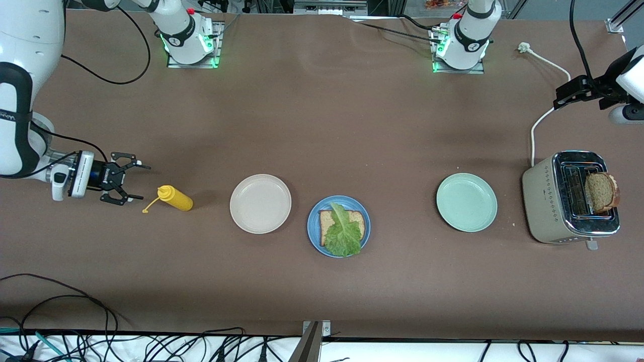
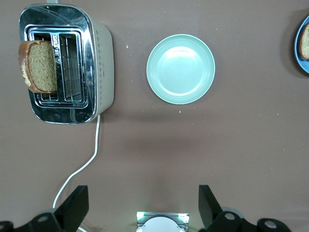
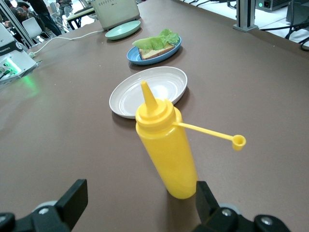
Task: Make sandwich in blue plate with both arms
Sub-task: 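Close the right gripper around the mustard bottle and lift it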
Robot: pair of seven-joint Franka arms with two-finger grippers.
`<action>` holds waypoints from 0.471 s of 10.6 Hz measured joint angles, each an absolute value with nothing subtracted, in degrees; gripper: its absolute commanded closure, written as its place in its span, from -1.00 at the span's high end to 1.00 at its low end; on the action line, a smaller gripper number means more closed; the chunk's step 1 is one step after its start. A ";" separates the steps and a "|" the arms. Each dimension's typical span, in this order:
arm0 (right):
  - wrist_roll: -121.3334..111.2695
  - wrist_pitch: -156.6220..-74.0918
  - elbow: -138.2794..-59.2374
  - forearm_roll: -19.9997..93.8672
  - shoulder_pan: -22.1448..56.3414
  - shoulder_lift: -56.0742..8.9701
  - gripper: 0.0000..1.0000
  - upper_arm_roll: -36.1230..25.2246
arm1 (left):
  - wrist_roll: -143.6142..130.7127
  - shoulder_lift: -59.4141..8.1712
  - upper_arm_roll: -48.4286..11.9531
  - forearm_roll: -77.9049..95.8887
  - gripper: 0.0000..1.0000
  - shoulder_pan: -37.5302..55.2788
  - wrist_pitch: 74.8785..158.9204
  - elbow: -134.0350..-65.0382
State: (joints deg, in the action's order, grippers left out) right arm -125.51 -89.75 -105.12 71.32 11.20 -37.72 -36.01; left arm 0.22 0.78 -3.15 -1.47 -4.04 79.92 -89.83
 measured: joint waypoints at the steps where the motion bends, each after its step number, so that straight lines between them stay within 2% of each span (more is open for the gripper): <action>1: -126.86 -89.49 -105.11 72.39 11.20 -38.65 0.99 -35.62 | 0.22 0.77 -3.15 -1.47 1.00 -4.04 79.92 -89.83; 5: -132.45 -88.09 -104.63 77.05 10.62 -42.54 1.00 -35.20 | 0.22 0.77 -3.15 -1.47 1.00 -4.04 79.92 -89.83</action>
State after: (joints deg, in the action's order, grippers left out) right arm -132.45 -88.09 -104.63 77.05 10.62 -42.54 -35.20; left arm 0.22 0.77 -3.15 -1.47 -4.04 79.92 -89.83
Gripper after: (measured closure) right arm 0.000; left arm 0.000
